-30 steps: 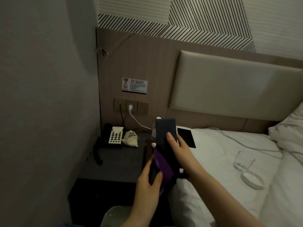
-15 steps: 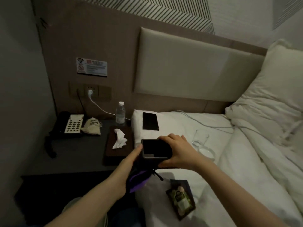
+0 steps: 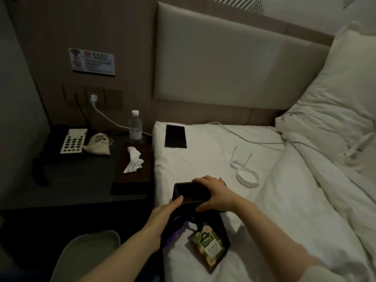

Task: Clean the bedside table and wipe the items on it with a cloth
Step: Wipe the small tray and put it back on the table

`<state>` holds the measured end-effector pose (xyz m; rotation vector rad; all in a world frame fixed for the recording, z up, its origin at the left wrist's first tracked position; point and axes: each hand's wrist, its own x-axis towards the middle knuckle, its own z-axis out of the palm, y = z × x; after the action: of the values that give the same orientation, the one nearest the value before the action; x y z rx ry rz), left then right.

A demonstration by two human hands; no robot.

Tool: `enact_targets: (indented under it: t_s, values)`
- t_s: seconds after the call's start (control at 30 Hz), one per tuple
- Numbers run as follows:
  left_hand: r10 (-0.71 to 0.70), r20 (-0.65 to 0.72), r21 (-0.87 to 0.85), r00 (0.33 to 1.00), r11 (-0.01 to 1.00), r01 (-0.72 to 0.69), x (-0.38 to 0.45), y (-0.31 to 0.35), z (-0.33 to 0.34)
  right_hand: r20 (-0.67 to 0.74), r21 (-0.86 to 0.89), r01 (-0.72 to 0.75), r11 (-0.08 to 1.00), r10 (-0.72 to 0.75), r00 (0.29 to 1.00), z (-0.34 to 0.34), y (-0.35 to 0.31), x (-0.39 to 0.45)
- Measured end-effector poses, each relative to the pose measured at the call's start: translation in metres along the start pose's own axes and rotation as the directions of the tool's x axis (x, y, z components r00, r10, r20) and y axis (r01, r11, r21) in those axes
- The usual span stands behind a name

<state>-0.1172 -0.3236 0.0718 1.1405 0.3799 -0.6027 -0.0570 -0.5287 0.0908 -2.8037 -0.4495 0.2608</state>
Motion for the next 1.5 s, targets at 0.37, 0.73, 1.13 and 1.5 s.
enact_targets:
  t_s: [0.37, 0.73, 1.13, 1.5]
  values:
    - [0.039, 0.057, 0.029, 0.998, 0.999, -0.040, 0.026, -0.009, -0.010, -0.229, 0.146, 0.219, 0.965, -0.182, 0.956, -0.019, -0.028, -0.054]
    - [0.080, 0.062, 0.054, 0.995, 0.995, -0.084, 0.032, -0.015, -0.012, 0.210, -0.275, 0.322, 0.906, -0.270, 0.940, 0.011, -0.032, -0.070]
    - [0.093, 0.051, 0.077, 0.994, 0.992, -0.097, 0.035, -0.017, -0.016, -0.520, 0.296, -0.136, 0.946, 0.279, 0.807, -0.065, -0.009, -0.044]
    - [0.083, 0.039, 0.077, 0.996, 0.993, -0.086, 0.032, -0.013, -0.013, -0.428, 0.113, -0.334, 0.936, 0.349, 0.834, -0.025, -0.002, -0.027]
